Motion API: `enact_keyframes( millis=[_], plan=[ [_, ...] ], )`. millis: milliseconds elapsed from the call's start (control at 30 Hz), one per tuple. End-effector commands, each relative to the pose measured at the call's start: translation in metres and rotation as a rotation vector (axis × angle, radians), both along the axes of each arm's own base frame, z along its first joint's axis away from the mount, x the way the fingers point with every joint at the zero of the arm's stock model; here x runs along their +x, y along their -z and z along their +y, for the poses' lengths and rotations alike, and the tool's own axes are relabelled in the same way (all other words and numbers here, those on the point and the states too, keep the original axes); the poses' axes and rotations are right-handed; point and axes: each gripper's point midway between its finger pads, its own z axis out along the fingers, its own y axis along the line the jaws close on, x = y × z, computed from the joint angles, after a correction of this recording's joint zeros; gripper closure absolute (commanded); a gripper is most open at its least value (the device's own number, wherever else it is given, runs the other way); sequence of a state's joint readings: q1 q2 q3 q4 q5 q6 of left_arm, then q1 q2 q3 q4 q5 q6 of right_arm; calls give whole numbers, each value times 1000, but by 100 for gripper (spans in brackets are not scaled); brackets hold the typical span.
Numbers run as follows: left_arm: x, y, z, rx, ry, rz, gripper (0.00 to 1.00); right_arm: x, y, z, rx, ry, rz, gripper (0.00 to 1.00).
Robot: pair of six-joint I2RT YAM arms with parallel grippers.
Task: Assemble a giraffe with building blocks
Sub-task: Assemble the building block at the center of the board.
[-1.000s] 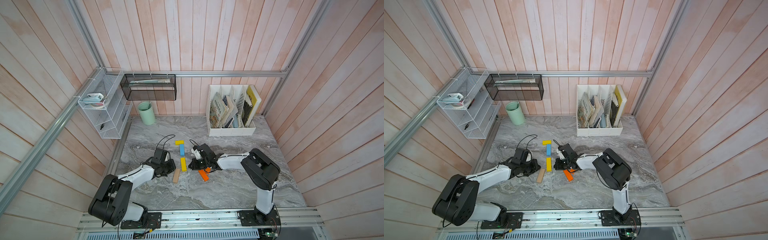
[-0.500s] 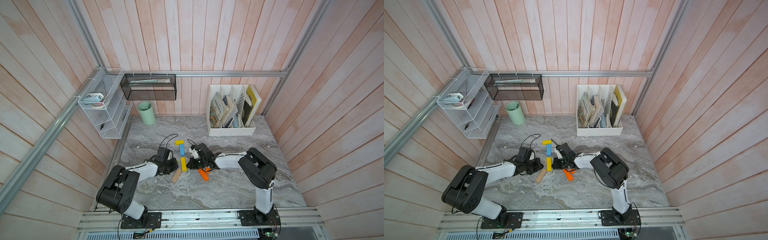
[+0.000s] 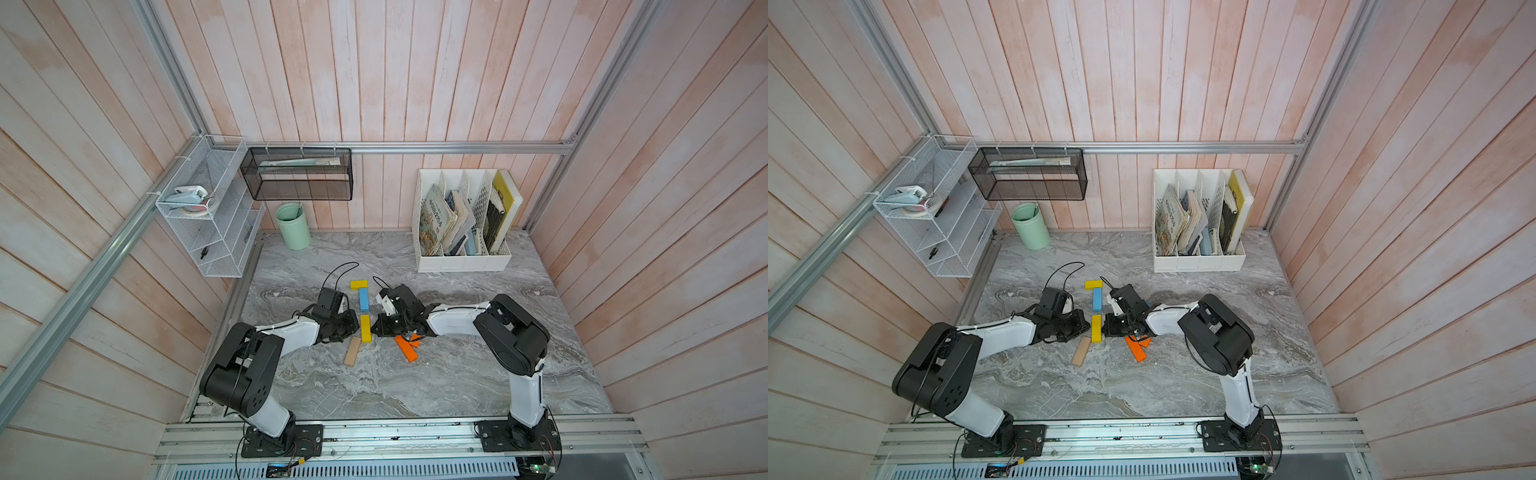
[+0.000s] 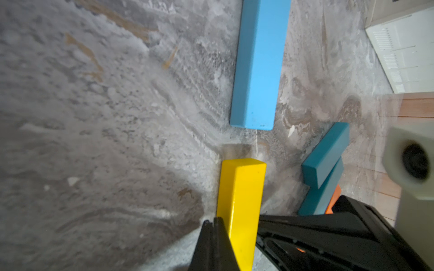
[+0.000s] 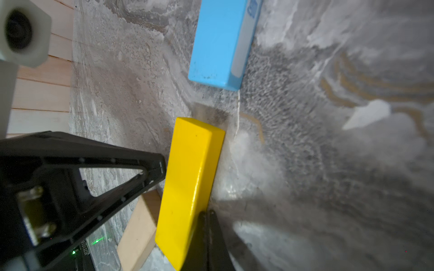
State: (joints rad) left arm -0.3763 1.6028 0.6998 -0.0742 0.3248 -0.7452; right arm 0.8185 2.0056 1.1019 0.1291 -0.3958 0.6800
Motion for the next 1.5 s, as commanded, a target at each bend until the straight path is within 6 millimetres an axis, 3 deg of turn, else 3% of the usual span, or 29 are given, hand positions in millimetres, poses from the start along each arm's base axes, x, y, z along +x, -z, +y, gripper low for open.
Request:
enact_keyframes(
  millis=[0, 1467],
  plan=[
    [6, -3, -6, -6, 19, -9, 100, -1, 14, -1, -33, -4, 31, 100],
    [14, -2, -8, -5, 8, -7, 100, 17, 17, -6, -33, -2, 32, 100]
  ],
)
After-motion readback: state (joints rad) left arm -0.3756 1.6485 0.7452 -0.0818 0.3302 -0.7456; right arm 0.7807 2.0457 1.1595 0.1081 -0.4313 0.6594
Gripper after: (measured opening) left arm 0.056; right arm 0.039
